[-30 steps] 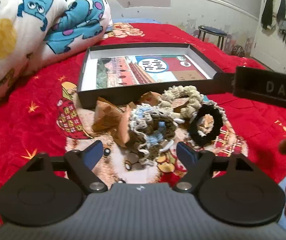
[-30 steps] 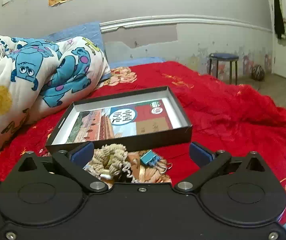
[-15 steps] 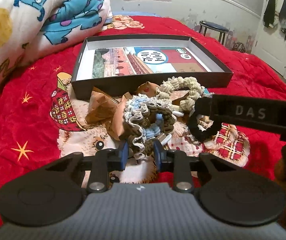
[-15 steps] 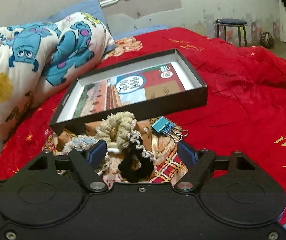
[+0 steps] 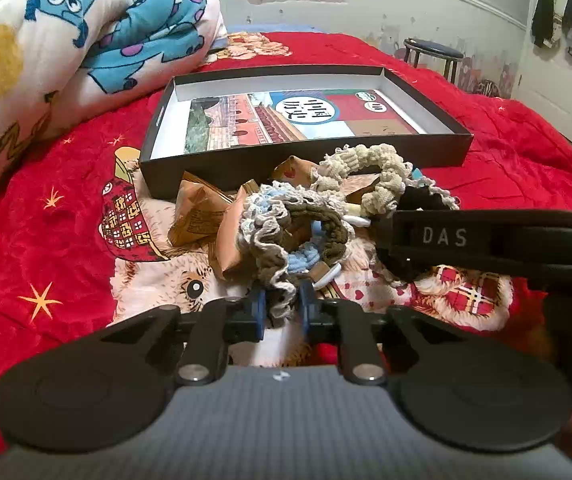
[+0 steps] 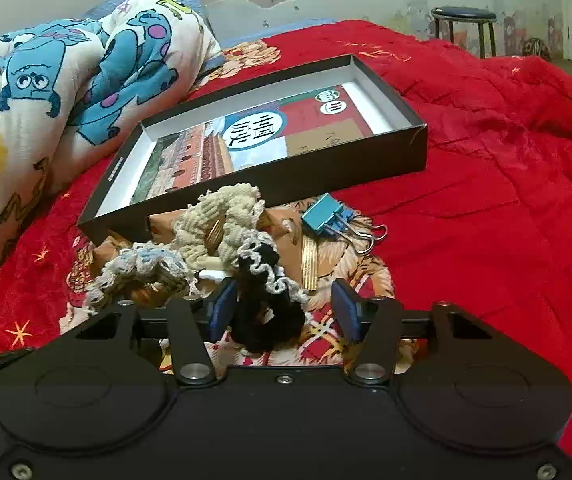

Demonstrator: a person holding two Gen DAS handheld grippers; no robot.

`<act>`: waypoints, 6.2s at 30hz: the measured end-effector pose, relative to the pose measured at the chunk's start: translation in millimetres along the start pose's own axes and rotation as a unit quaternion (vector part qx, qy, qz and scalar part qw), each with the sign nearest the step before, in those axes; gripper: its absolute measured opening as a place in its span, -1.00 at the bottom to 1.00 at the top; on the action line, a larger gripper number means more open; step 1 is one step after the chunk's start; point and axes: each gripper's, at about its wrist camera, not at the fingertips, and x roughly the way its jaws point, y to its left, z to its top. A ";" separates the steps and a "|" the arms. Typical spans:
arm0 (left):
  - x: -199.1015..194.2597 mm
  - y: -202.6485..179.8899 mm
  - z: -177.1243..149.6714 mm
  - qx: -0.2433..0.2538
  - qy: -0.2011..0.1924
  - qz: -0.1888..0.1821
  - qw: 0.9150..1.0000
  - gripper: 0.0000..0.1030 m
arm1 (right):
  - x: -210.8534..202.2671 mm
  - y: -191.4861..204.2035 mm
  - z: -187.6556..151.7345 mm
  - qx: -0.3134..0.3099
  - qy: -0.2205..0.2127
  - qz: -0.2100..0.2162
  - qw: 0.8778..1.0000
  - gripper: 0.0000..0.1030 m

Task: Organize objects
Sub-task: 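Grasp the brown scrunchie with the left tool while the right tool grasps the black scrunchie, then lift both held scrunchies up off the pile, then carry both held scrunchies over the black box lid, then open both tools to drop the scrunchies into the box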

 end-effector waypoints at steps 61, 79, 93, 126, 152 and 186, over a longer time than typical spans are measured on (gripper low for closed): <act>-68.2 19.9 34.2 -0.019 -0.133 -0.067 0.989 -0.81 | -63.2 -2.4 28.5 0.065 -0.120 0.153 0.979 -0.74; -82.0 100.1 134.5 -0.062 -0.238 -0.033 0.969 -0.81 | -42.9 7.6 82.7 0.039 -0.162 0.212 0.963 -0.74; -8.2 105.4 123.9 -0.023 -0.191 -0.126 0.973 -0.78 | 69.1 23.9 107.8 0.081 -0.119 0.206 0.968 -0.74; 59.4 84.9 94.2 0.031 -0.011 -0.018 0.999 -0.78 | 91.7 51.7 87.3 0.064 -0.046 0.150 0.986 -0.73; 54.4 83.9 97.8 0.017 -0.019 -0.046 0.999 -0.75 | 97.7 47.4 84.9 0.090 -0.027 0.144 0.985 -0.73; 60.2 92.6 97.5 -0.020 0.003 -0.063 0.998 0.01 | 98.0 57.5 86.4 0.080 0.025 0.115 0.990 -0.66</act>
